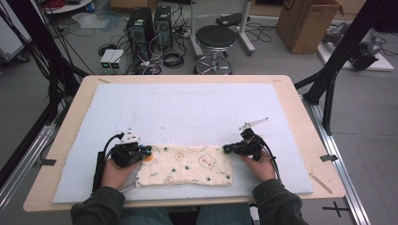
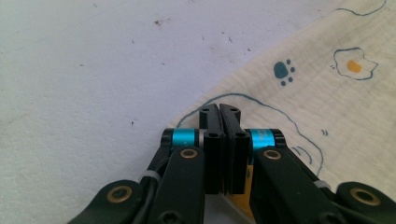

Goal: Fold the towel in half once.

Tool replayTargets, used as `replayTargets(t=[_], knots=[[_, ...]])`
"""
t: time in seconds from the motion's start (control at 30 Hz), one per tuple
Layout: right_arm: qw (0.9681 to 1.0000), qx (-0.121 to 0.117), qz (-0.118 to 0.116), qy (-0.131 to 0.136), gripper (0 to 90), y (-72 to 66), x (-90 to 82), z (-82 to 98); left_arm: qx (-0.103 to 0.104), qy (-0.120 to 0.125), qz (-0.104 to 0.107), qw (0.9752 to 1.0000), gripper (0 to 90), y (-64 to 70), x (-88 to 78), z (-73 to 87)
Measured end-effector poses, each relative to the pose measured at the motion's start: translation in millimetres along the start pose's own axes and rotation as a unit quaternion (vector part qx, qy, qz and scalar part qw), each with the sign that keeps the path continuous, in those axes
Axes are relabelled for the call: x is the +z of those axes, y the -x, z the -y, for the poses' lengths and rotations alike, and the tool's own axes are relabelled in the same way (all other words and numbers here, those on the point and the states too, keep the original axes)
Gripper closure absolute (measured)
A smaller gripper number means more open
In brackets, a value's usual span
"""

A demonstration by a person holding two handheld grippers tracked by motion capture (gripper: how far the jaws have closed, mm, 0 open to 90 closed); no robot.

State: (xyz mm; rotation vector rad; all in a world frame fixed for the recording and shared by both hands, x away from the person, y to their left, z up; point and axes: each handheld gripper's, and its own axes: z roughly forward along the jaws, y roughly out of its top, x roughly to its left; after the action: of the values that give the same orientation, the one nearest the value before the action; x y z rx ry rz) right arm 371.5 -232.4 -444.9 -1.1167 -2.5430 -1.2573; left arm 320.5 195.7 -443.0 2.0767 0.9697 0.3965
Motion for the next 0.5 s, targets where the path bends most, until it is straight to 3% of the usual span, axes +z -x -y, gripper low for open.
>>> replayTargets(t=[0.3,0.43,0.5], knots=[[0.9999,0.002,0.017,0.003,85.6,2.3,-10.1,4.4,-0.003,0.004,0.004,1.0,87.4,-1.3,-0.1,1.0],[0.9994,-0.021,0.021,0.019,80.6,-4.7,-14.7,3.0,-0.002,0.01,0.009,0.9999,81.9,-1.9,-5.5,-0.2],[0.9992,-0.02,0.023,0.028,76.8,-7.7,-17.4,2.0,-0.01,0.024,0.012,0.9996,78.4,-2.9,-9.3,-1.1]])
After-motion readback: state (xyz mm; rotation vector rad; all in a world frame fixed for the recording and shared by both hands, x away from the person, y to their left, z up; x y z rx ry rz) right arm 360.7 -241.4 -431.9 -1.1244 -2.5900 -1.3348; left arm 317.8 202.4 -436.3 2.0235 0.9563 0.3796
